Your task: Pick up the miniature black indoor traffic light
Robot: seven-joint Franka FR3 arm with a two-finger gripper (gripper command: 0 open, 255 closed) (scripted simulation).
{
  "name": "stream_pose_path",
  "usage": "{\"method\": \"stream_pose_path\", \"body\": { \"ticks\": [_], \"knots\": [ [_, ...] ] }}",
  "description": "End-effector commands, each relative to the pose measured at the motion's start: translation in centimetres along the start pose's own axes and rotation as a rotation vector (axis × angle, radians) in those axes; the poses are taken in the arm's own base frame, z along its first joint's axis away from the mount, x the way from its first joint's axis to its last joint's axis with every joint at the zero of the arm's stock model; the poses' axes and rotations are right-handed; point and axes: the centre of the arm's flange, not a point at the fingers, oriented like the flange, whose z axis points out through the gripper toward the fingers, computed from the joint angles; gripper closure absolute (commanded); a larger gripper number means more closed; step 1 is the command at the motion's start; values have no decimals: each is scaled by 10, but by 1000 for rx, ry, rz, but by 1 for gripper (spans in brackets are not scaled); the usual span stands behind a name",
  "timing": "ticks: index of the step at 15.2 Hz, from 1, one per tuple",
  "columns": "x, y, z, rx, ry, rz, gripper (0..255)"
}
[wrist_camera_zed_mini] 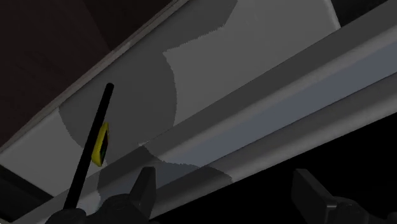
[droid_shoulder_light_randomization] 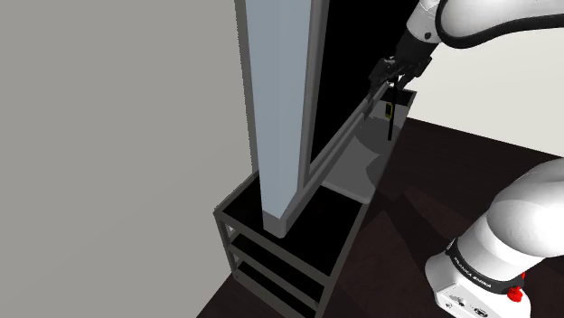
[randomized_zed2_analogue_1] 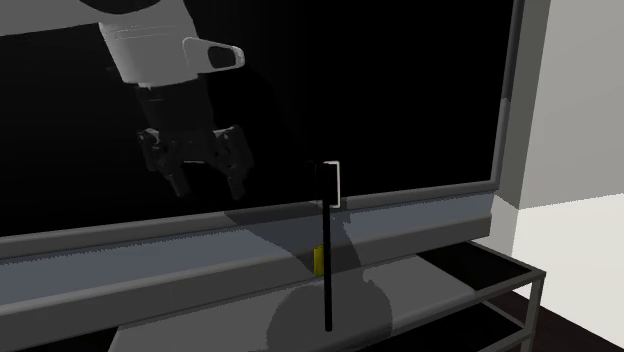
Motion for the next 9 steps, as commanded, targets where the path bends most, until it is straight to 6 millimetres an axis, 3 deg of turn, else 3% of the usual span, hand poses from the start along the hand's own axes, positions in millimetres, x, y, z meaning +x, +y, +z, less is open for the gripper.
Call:
{"method": "stream_pose_path", "body": {
  "ticks": [1,9],
  "knots": [
    [-2,14,22,-29,37,21,0],
    [5,75,89,-147,169,108,0]
  ]
}}
